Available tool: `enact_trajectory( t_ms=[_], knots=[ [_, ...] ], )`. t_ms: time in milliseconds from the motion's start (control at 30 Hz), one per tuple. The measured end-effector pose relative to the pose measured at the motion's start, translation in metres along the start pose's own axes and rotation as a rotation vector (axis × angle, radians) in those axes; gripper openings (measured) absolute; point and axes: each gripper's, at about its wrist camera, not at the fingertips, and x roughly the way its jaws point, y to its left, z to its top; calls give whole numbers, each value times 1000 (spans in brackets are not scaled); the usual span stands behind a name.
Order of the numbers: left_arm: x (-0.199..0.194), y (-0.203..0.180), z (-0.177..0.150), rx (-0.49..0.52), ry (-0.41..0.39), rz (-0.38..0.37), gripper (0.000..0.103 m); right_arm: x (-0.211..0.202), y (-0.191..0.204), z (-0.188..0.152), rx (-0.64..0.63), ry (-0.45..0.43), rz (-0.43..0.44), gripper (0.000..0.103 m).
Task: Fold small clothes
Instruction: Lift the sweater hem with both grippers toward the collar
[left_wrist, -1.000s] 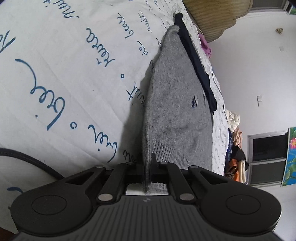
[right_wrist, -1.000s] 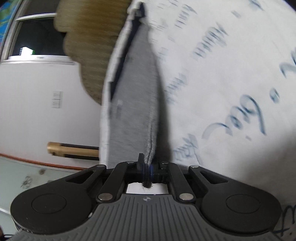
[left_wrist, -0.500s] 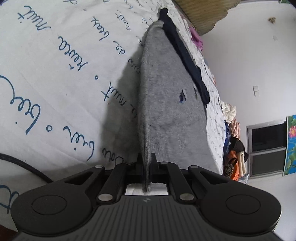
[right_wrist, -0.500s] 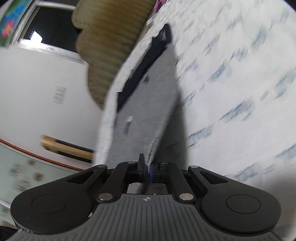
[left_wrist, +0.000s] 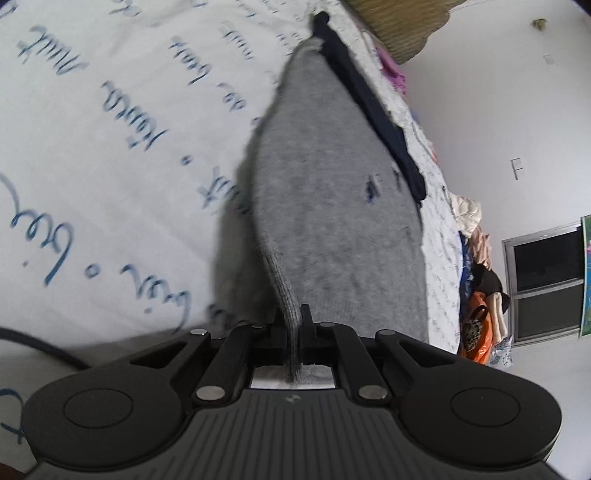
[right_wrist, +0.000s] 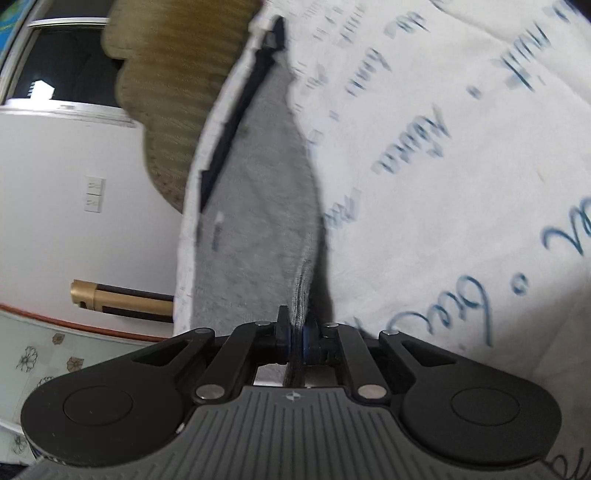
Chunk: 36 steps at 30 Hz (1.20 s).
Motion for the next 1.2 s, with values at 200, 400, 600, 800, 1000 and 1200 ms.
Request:
enact_trajectory(
  t_ms=[200, 400, 600, 800, 1000, 1200],
  knots=[
    [-18, -18, 26, 15, -62, -127, 5, -1, 30, 22, -45, -75, 152, 10],
    [-15, -47, 82, 70, -147, -173, 5, 13, 60, 88, -92, -161, 278, 10],
    [10, -82, 159, 116, -228, -200, 5, 52, 84, 173, -119, -201, 322, 11],
    [60, -126, 258, 184, -289, -148, 5, 106, 99, 272, -92, -250, 327, 11],
    [140, -122, 332, 156, -310, -12, 5, 182, 59, 349, 57, -255, 166, 11],
    [171, -112, 348, 173, -286, 15, 5, 214, 49, 365, 65, -229, 101, 11]
  ],
)
